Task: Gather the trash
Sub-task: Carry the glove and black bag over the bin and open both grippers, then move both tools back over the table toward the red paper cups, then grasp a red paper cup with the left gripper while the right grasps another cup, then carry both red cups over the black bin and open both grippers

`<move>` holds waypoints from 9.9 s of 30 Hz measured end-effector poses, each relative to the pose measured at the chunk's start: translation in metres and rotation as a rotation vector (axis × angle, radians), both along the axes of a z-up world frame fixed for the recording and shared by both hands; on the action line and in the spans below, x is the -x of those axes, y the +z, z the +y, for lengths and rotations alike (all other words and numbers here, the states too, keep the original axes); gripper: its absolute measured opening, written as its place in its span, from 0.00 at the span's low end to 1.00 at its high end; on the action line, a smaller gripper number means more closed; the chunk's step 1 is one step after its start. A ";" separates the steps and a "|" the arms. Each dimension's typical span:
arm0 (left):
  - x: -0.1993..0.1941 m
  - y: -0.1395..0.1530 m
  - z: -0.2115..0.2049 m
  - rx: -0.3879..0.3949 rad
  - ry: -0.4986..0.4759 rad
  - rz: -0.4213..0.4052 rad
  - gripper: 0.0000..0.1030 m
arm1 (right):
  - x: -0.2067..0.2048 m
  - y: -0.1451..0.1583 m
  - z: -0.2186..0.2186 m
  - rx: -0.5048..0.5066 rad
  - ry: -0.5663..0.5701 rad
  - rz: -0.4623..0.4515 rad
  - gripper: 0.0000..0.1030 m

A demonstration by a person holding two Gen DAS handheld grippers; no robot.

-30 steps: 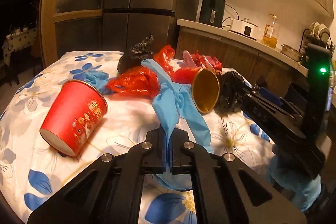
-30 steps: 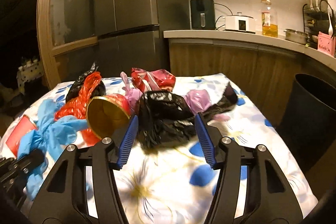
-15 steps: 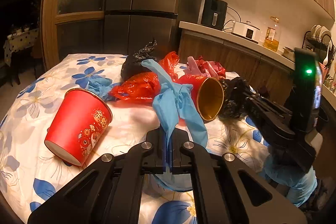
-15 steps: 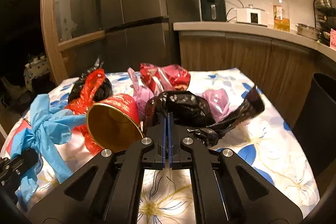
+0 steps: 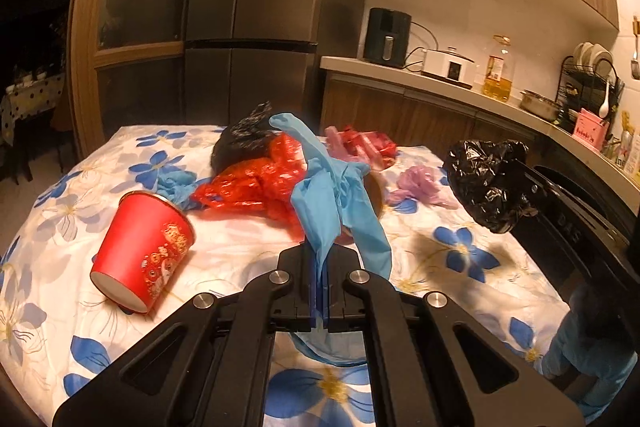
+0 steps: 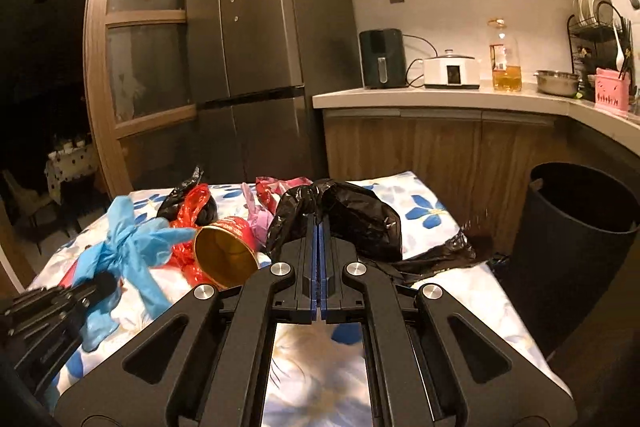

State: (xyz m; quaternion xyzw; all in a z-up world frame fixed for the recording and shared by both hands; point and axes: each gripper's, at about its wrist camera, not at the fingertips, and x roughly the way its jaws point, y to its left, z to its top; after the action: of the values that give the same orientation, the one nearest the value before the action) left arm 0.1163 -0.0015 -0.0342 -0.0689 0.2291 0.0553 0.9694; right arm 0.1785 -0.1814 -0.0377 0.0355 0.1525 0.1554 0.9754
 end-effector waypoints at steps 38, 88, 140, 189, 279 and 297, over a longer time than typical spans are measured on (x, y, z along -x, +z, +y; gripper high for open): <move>-0.116 0.068 -0.260 -0.018 -0.499 -0.193 0.01 | -0.013 0.044 -0.239 -0.090 -0.402 -0.114 0.01; -0.139 0.019 -0.252 -0.022 -0.429 -0.101 0.87 | -0.040 0.017 -0.277 -0.101 -0.520 0.018 0.75; 0.024 -0.010 0.093 -0.011 0.233 -0.028 0.94 | 0.018 -0.017 0.025 0.024 -0.089 0.015 0.76; -0.009 -0.046 0.118 0.107 0.199 0.169 0.55 | -0.079 -0.058 0.109 0.071 0.037 0.169 0.34; -0.184 0.026 -0.337 -0.007 -0.681 -0.126 0.58 | -0.058 0.015 -0.315 -0.123 -0.623 -0.003 0.04; -0.205 0.008 -0.334 0.038 -0.673 -0.045 0.70 | -0.077 0.001 -0.320 -0.135 -0.613 0.058 0.08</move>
State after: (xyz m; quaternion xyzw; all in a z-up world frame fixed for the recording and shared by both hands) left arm 0.3212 -0.3354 -0.0258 -0.0085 0.2188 -0.2735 0.9366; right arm 0.2554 -0.5017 -0.0363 0.1489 0.1520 -0.1372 0.9674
